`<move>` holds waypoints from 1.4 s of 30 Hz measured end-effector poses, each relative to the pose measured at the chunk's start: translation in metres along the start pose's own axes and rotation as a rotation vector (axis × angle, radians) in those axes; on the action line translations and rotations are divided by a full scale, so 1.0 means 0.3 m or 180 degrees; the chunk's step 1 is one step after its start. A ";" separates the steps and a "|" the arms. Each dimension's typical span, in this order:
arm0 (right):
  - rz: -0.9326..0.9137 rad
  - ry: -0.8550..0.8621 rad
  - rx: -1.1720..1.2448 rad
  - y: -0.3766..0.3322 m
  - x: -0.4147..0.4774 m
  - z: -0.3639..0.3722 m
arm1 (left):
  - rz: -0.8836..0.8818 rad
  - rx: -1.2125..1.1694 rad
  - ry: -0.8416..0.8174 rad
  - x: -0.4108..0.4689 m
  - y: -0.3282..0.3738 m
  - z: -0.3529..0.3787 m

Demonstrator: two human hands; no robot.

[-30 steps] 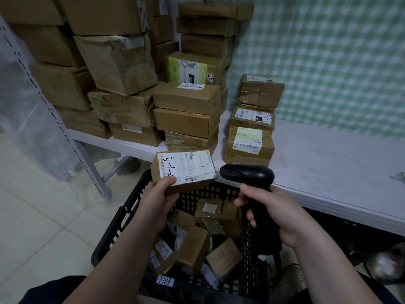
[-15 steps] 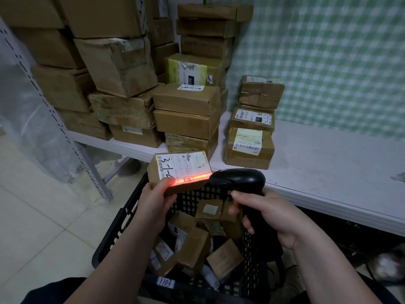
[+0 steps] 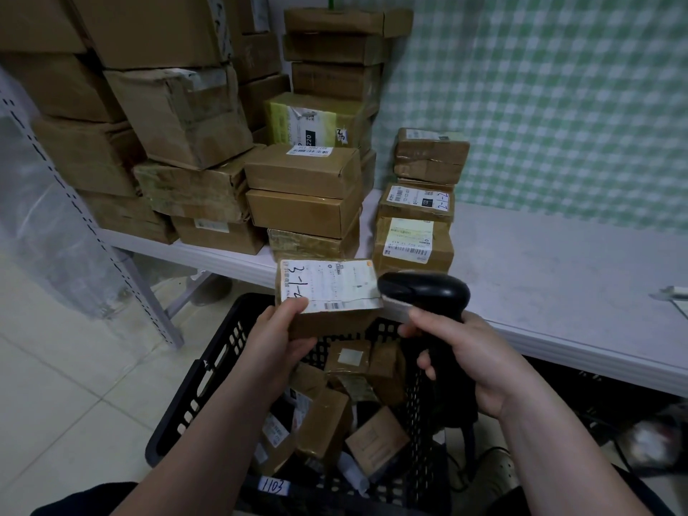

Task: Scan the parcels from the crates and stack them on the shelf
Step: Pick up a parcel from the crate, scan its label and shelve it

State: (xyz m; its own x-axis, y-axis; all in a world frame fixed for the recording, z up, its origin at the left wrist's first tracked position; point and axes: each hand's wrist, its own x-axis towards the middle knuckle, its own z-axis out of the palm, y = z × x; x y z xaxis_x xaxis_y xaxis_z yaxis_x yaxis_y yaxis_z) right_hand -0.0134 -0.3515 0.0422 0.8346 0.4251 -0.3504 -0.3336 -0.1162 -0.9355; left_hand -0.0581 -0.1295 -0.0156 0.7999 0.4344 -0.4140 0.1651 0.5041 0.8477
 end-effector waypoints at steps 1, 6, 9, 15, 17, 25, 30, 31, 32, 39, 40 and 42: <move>-0.0035 0.0103 0.0139 0.000 0.006 -0.008 | -0.0045 0.0044 -0.0039 0.001 0.002 0.020; -0.0168 0.0504 0.0536 0.001 0.038 -0.056 | -0.0400 0.0302 -0.0404 0.023 -0.003 0.139; -0.0190 0.0673 0.0577 0.005 0.060 -0.086 | -0.0541 0.0362 -0.0497 0.047 -0.002 0.218; -0.0285 0.0805 0.0711 -0.010 0.113 -0.145 | -0.0627 0.0442 -0.0405 0.119 0.013 0.331; -0.0266 0.0797 0.0742 -0.011 0.140 -0.155 | -0.0630 0.0431 -0.0309 0.141 0.017 0.356; -0.0291 0.0766 0.0830 -0.016 0.245 -0.162 | -0.0393 0.0413 -0.0067 0.215 0.024 0.408; -0.0290 0.0811 0.0867 -0.018 0.283 -0.148 | -0.0217 0.0395 -0.0119 0.247 0.018 0.415; -0.0288 0.0800 0.0864 -0.018 0.286 -0.145 | -0.0201 0.0372 -0.0126 0.248 0.017 0.414; -0.0288 0.0786 0.0856 -0.018 0.286 -0.142 | -0.0181 0.0351 -0.0144 0.250 0.016 0.413; -0.0339 0.0931 0.0659 0.030 0.242 -0.114 | -0.0006 0.0869 -0.0207 0.246 -0.019 0.306; -0.0343 0.0971 0.0623 0.040 0.232 -0.107 | 0.0011 0.0980 -0.0192 0.239 -0.028 0.280; -0.0359 0.1009 0.0560 0.057 0.215 -0.088 | 0.0007 0.1200 -0.0123 0.224 -0.044 0.217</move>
State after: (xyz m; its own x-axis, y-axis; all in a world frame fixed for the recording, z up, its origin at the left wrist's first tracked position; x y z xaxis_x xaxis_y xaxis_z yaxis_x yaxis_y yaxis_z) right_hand 0.0463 -0.3499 0.0023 0.9554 0.1244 -0.2678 -0.2790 0.0831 -0.9567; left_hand 0.0312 -0.1555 -0.0329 0.8206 0.4029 -0.4054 0.3584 0.1899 0.9141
